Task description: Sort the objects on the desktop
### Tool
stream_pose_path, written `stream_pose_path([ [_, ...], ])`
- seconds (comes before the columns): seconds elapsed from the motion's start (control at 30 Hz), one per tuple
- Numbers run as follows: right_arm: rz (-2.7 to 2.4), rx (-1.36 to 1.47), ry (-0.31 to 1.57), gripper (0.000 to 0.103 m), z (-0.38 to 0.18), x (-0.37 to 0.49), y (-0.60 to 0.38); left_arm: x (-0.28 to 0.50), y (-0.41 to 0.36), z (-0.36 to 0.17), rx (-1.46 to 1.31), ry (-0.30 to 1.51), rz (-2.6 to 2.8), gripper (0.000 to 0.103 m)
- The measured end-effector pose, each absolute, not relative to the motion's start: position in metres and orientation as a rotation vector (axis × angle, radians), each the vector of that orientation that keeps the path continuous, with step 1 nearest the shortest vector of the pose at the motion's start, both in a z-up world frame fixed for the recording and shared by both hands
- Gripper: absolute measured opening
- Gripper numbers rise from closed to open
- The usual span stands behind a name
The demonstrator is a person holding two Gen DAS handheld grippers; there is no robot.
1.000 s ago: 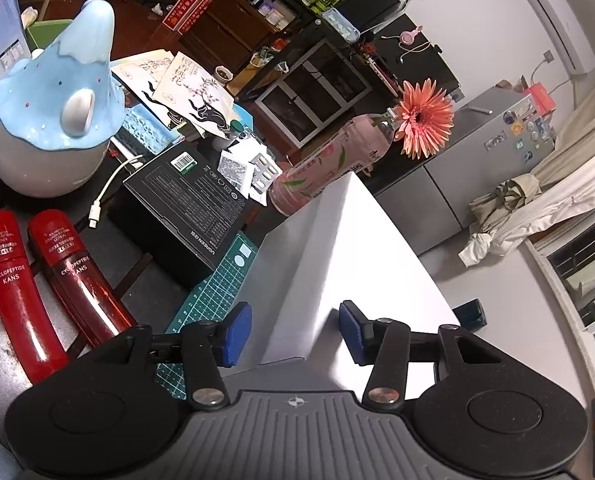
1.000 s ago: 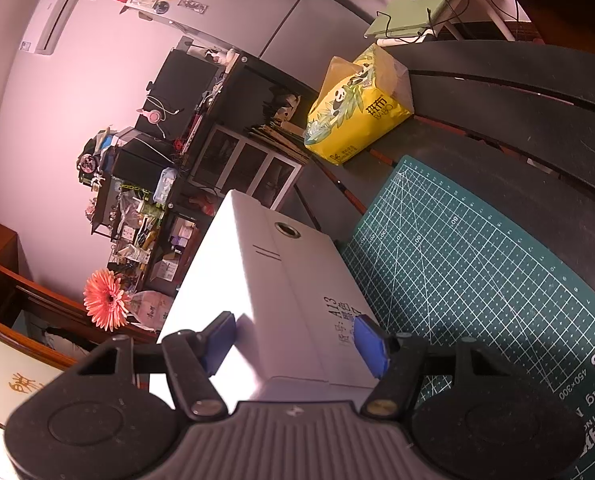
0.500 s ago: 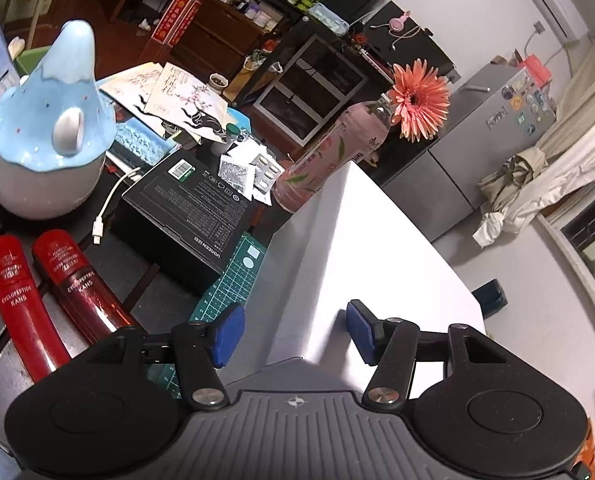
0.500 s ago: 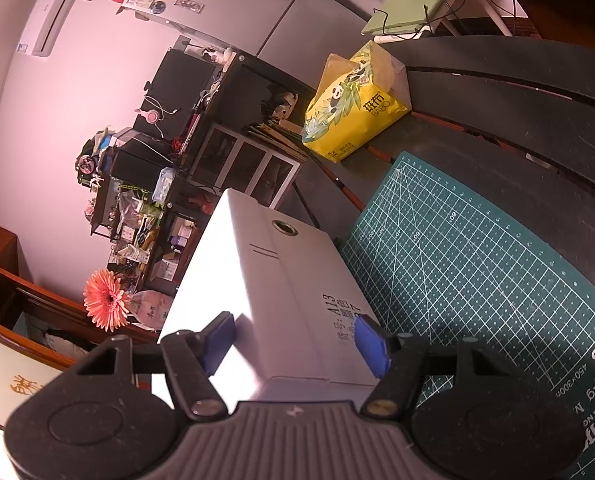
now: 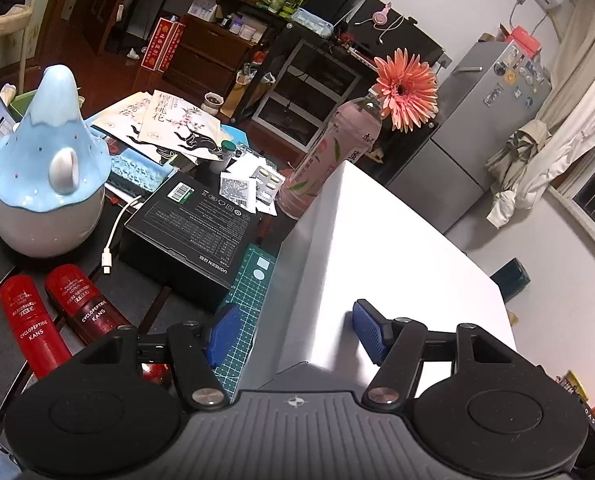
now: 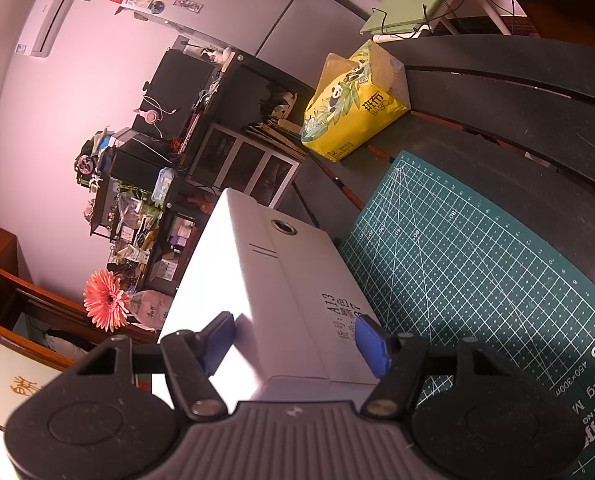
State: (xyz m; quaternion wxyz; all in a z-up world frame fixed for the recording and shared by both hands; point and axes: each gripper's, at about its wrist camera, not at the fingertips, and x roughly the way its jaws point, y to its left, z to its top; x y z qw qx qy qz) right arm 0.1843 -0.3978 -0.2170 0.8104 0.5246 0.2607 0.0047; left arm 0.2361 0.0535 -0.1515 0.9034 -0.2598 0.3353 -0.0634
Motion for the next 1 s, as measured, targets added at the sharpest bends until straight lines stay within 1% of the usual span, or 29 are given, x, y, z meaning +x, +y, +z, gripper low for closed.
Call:
stream_pose_path([
  [0.07, 0.011, 1.123, 0.557, 0.066, -0.217, 0.184, -0.398, 0.236, 0.054, -0.151, -0.541, 0.693, -0.131, 0.062],
  [0.13, 0.011, 1.124, 0.556, 0.066, -0.217, 0.184, -0.398, 0.236, 0.053, -0.148, -0.553, 0.709, -0.139, 0.055],
  [0.2, 0.011, 1.124, 0.556, 0.066, -0.217, 0.185, -0.398, 0.235, 0.052, -0.143, -0.556, 0.71, -0.144, 0.037],
  [0.27, 0.01, 1.124, 0.556, 0.066, -0.217, 0.185, -0.398, 0.232, 0.049, -0.136, -0.538, 0.688, -0.144, 0.031],
  [0.37, 0.008, 1.123, 0.557, 0.066, -0.217, 0.185, -0.398, 0.225, 0.044, -0.123, -0.485, 0.64, -0.148, 0.03],
  [0.5, 0.006, 1.12, 0.558, 0.066, -0.216, 0.186, -0.398, 0.216, 0.029, -0.108, -0.392, 0.59, -0.202, 0.022],
  [0.57, 0.006, 1.12, 0.559, 0.066, -0.216, 0.186, -0.399, 0.215, 0.019, -0.107, -0.343, 0.594, -0.225, 0.017],
  [0.7, 0.006, 1.119, 0.56, 0.066, -0.216, 0.186, -0.399, 0.216, 0.006, -0.112, -0.285, 0.62, -0.245, 0.016],
  [1.0, 0.007, 1.116, 0.563, 0.066, -0.217, 0.186, -0.399, 0.221, 0.006, -0.122, -0.291, 0.677, -0.232, 0.015],
])
